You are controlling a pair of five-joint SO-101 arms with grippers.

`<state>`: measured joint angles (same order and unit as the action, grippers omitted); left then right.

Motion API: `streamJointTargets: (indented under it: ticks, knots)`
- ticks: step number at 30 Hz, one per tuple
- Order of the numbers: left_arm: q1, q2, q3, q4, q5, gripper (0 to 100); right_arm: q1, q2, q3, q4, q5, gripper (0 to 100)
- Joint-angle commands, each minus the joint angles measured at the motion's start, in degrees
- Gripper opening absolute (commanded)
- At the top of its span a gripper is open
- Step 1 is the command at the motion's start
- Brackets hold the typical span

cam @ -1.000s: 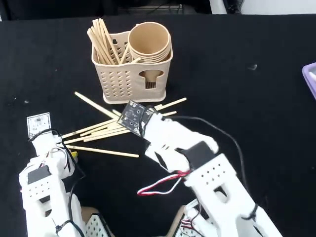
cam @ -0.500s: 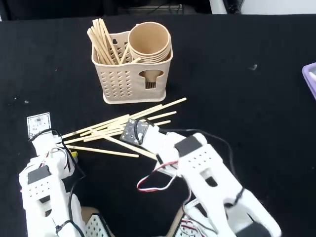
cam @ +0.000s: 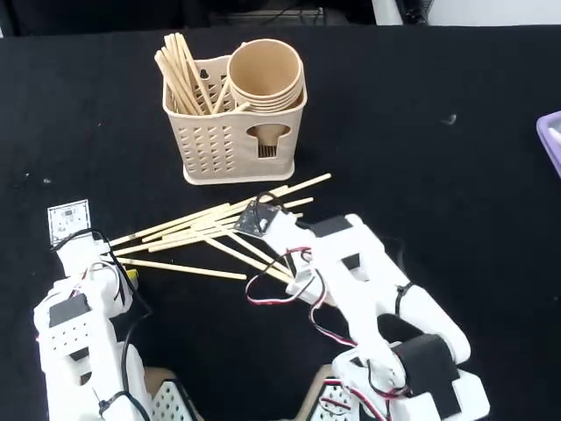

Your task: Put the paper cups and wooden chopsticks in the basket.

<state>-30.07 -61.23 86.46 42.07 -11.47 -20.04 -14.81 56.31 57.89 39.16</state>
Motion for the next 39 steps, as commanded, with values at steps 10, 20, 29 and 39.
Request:
streamJointTargets:
  ticks: [10, 20, 29, 39]
  knots:
    - [-0.22, -0.79, -0.40, -1.05, 0.00, 25, 0.97, 0.22, -9.98, 3.16, 0.62, 12.1]
    - [-0.22, -0.79, -0.31, -1.05, -0.09, 25, -2.20, 0.40, -6.02, -0.62, 0.18, 12.1]
    - [-0.22, -0.79, -0.22, -1.05, -0.18, 25, -4.22, 0.75, -2.86, -4.92, 0.18, 12.1]
    - [-0.22, -0.79, -0.22, -1.05, -0.18, 25, -4.22, 0.84, -2.24, -6.33, 1.67, 12.0]
